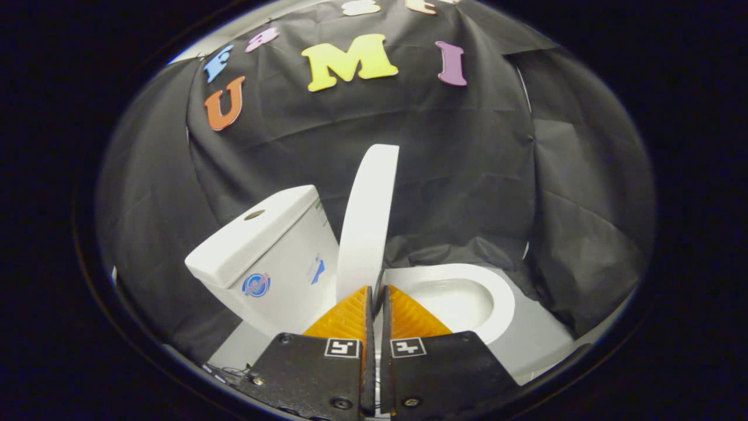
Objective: Open the toilet lid.
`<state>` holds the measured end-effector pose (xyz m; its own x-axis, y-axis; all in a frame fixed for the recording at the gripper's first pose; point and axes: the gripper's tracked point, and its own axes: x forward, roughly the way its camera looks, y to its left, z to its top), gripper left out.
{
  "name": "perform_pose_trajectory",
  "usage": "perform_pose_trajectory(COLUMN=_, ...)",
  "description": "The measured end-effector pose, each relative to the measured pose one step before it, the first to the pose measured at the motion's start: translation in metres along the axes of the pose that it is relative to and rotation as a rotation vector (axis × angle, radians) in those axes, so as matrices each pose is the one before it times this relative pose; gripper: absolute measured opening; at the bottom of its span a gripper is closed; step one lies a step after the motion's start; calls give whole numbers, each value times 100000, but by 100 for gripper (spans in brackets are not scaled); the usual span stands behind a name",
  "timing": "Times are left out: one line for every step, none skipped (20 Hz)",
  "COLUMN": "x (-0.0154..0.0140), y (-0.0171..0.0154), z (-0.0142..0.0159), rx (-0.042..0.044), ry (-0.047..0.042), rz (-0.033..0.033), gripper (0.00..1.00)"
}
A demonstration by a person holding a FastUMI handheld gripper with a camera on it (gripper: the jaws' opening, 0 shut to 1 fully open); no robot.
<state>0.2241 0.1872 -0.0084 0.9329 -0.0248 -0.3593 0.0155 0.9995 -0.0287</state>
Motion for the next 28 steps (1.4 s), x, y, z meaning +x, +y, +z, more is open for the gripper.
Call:
perform_pose_trajectory(x=-60, y=456, z=46, rx=-1551, ry=32, rz=-157, gripper=6)
perform_pose_trajectory(x=50, y=345, z=58, rx=-690, ry=138, rz=-89, gripper=6)
perform_pose_trajectory(x=52, y=518, z=110, rx=-291, ry=139, rz=123, gripper=6)
perform_pose_trajectory(x=44, y=495, z=122, rx=-316, ry=-148, rz=167, gripper=6)
perform_pose_trajectory(x=90, y=490, z=104, rx=-618, ry=-669, rz=221, gripper=6)
perform_pose_trajectory(x=-19, y=597, z=75, rx=-1864, ry=-676, rz=245, gripper=6)
perform_pose_trajectory(x=-1, y=599, z=-8, rx=-2218, ry=-582, rz=-166, gripper=6)
perform_pose_trajectory(x=74, y=556, z=53, rx=-1981, ry=-295, rz=-277, gripper=6)
perform_pose_trajectory(x=98, y=515, z=-12, rx=-1526, ry=-213, rz=-254, gripper=6)
perform_pose_trajectory(x=30, y=559, z=74, rx=-1021, ry=-69, rz=140, gripper=6)
perform_pose_trajectory(x=81, y=521, z=113, rx=-474, ry=-85, rz=444, gripper=6)
perform_pose_trajectory(x=87, y=560, z=143, rx=-265, ry=96, rz=657, gripper=6)
perform_pose_trajectory(x=92, y=422, z=92, rx=-319, ry=105, rz=568, gripper=6)
perform_pose_trajectory(x=67, y=549, z=52, rx=-550, ry=176, rz=562, gripper=6)
perform_pose_trajectory(x=108, y=511, z=-37, rx=-830, ry=143, rz=409, gripper=6)
perform_pose_trajectory(x=122, y=426, z=-7, rx=-809, ry=110, rz=353, gripper=6)
perform_pose_trajectory(x=47, y=676, z=-3, rx=-867, ry=-6, rz=526, gripper=6)
perform_pose_trajectory(x=141, y=525, z=-22, rx=-1228, ry=-223, rz=512, gripper=6)
perform_pose_trajectory(x=159, y=504, z=-14, rx=-1354, ry=67, rz=414, gripper=6)
perform_pose_trajectory(x=102, y=468, z=10, rx=-1058, ry=132, rz=288, gripper=6)
perform_pose_trajectory(x=125, y=479, z=-19, rx=-609, ry=262, rz=387, gripper=6)
perform_pose_trajectory(x=83, y=517, z=58, rx=-231, ry=497, rz=598, gripper=6)
perform_pose_trajectory(x=228, y=355, z=58, rx=-298, ry=104, rz=241, gripper=7)
perform_pose_trajectory(x=67, y=204, z=166, rx=-627, ry=-61, rz=-468, gripper=7)
perform_pose_trajectory(x=75, y=293, z=-43, rx=-771, ry=-14, rz=-315, gripper=7)
perform_pose_trajectory(x=64, y=335, z=10, rx=-764, ry=48, rz=12, gripper=7)
perform_pose_trajectory(x=193, y=254, z=-200, rx=-1431, ry=-434, rz=-376, gripper=7)
perform_pose_trajectory(x=53, y=229, z=-73, rx=-1334, ry=-242, rz=-87, gripper=7)
